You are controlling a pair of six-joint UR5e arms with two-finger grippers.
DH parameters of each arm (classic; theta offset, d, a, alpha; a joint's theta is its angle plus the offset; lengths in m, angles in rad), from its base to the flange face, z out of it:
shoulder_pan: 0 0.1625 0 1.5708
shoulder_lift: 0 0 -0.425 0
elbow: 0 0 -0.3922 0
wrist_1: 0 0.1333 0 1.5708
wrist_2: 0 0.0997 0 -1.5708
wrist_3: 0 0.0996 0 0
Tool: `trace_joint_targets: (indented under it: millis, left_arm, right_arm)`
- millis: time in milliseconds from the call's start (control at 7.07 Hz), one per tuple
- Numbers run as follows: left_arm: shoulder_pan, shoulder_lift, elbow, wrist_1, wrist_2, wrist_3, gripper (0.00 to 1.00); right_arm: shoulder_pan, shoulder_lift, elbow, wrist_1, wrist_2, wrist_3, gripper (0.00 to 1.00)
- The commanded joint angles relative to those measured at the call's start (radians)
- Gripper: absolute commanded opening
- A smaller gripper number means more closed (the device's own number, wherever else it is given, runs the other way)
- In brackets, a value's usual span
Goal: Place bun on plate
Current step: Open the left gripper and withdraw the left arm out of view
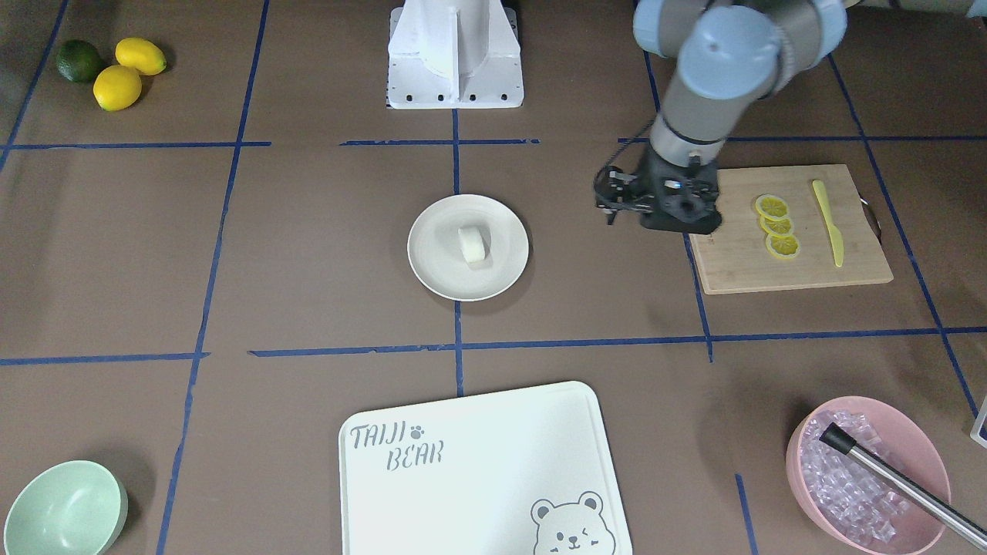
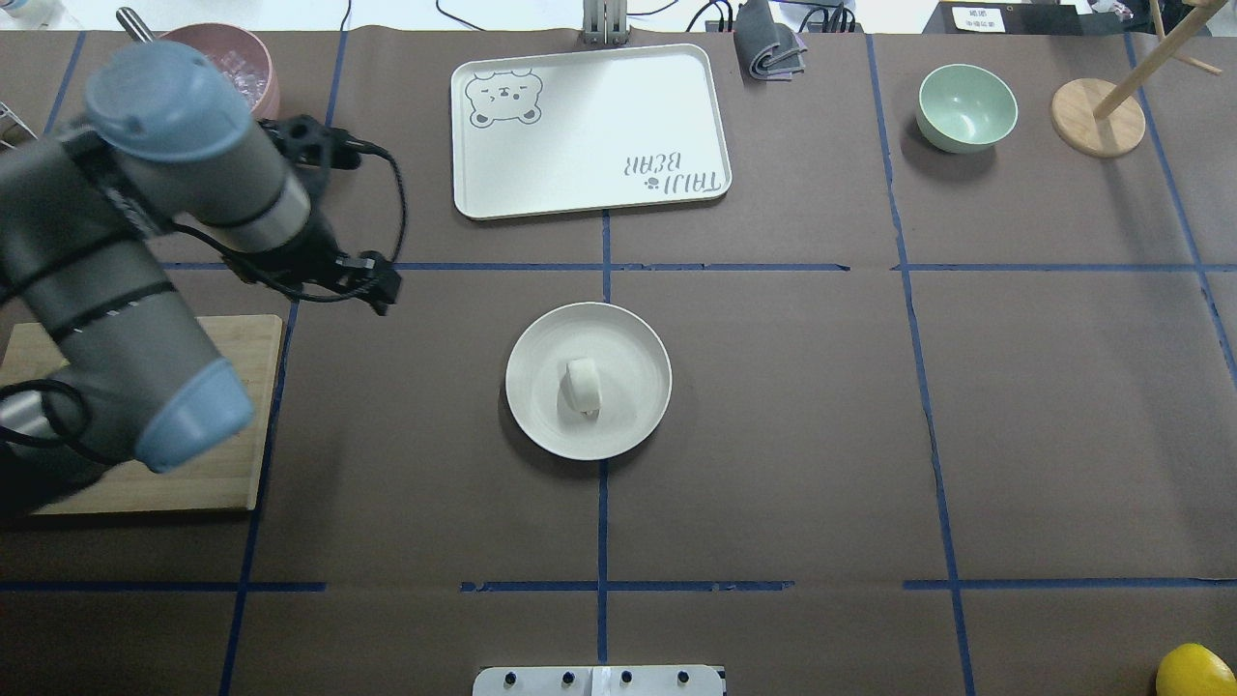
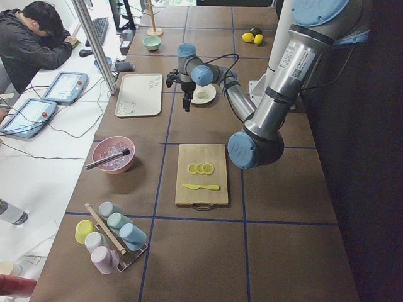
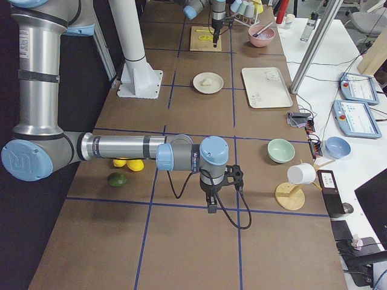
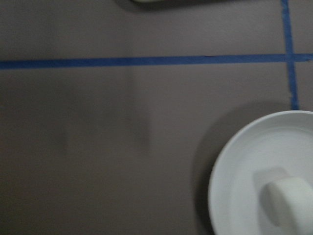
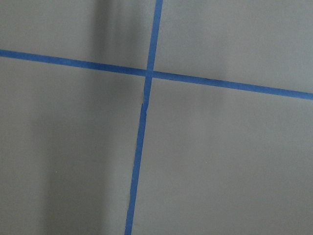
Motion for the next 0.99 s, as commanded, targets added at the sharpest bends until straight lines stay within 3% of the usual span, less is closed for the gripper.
trace_joint_targets:
  millis: [0, 283, 424, 566, 848]
  left_arm:
    - [-0.318, 0.209, 0.035, 0.005, -0.110, 0.512, 1.00]
    - [-0.547, 0.289, 0.173, 0.001, -0.135, 0.814, 1.00]
    - [-0.654, 0.329, 0.232, -0.003, -0.197, 0.875, 1.00]
    - [-0.704, 0.374, 0.267, -0.016, -0.244, 0.869, 1.00]
    - [-0.755, 0.426, 0.281, -0.032, -0.230, 0.871, 1.00]
  right_arm:
    - [0.000, -0.001, 0.000, 0.000, 0.000, 0.001, 1.00]
    - [0.000, -0.003, 0.002, -0.001, -0.002, 0.003, 1.00]
    - [0.000, -0.006, 0.002, -0.001, 0.001, 0.003, 1.00]
    - [0.000, -0.006, 0.002, -0.001, 0.002, 0.003, 1.00]
    - [0.000, -0.009, 0.002, -0.001, 0.002, 0.003, 1.00]
